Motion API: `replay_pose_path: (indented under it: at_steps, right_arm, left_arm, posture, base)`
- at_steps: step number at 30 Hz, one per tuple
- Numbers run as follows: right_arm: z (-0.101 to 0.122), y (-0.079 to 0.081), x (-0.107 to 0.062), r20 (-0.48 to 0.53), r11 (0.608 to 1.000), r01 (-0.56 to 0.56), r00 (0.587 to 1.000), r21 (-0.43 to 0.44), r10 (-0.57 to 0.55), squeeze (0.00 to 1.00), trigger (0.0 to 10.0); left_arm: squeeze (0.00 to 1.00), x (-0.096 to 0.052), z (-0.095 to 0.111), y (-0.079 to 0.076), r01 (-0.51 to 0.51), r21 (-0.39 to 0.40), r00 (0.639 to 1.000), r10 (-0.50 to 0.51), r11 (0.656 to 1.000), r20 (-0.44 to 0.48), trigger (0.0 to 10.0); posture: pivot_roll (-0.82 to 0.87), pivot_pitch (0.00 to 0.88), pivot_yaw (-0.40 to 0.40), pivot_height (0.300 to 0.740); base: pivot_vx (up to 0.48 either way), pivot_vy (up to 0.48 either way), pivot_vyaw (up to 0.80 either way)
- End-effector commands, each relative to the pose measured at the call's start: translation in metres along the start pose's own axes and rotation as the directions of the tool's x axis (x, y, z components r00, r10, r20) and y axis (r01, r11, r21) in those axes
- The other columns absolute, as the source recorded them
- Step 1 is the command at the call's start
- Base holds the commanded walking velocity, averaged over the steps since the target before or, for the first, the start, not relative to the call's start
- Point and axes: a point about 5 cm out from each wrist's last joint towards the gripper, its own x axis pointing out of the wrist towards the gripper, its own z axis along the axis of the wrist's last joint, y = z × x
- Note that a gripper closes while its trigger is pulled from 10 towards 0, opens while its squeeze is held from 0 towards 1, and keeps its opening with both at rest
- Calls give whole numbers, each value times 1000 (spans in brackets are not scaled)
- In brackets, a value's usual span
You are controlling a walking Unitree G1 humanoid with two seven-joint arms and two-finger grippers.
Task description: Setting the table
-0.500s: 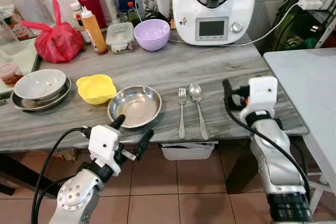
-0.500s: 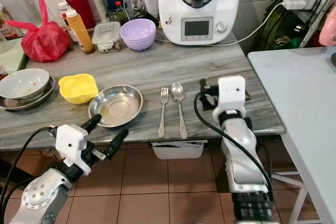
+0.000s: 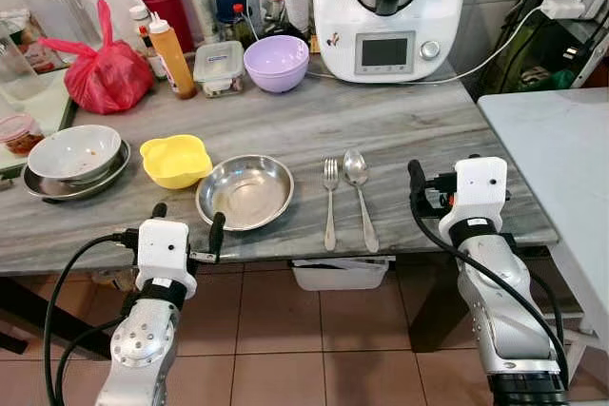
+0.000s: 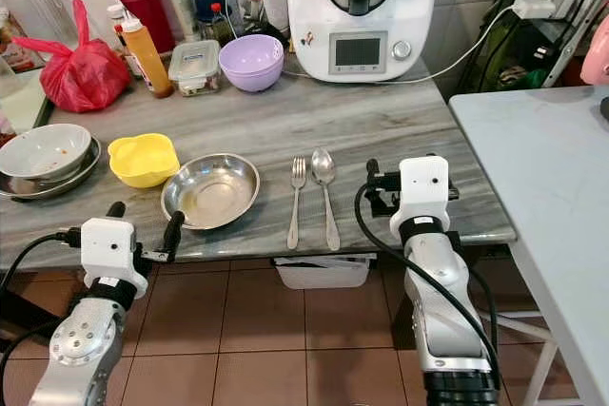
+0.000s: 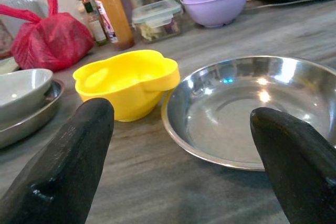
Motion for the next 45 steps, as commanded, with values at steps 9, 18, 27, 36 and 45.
replay_pose_path:
  at_steps: [9,18,27,36,45]
  right_arm:
    - [9,10,4,28,999,-49,998,3,49,0,10000]
    - [8,10,4,22,999,-53,998,2,53,0,10000]
    - [7,12,5,18,999,-47,999,2,47,0,10000]
    - [7,12,7,17,999,-39,999,3,39,0,10000]
    - [8,13,8,20,1000,-26,999,-4,26,0,10000]
  left_arm:
    - [0,1,-3,4,-47,22,999,48,999,-12,10000]
    - [0,2,-3,2,-54,27,998,54,998,-16,10000]
    - [0,2,-3,2,-47,34,999,48,998,-19,10000]
    - [0,2,-3,1,-41,38,999,42,998,-21,10000]
    - [0,2,-3,1,-35,38,999,36,999,-23,10000]
  posture:
    - [-103,48,77,740]
    - [-104,50,81,740]
    - [-104,56,85,740]
    - [-101,57,91,740]
    - [-101,57,91,740]
  base:
    - [0,0,0]
    - [-163,0,0]
    - [-333,0,0]
    - [-340,0,0]
    - [-340,0,0]
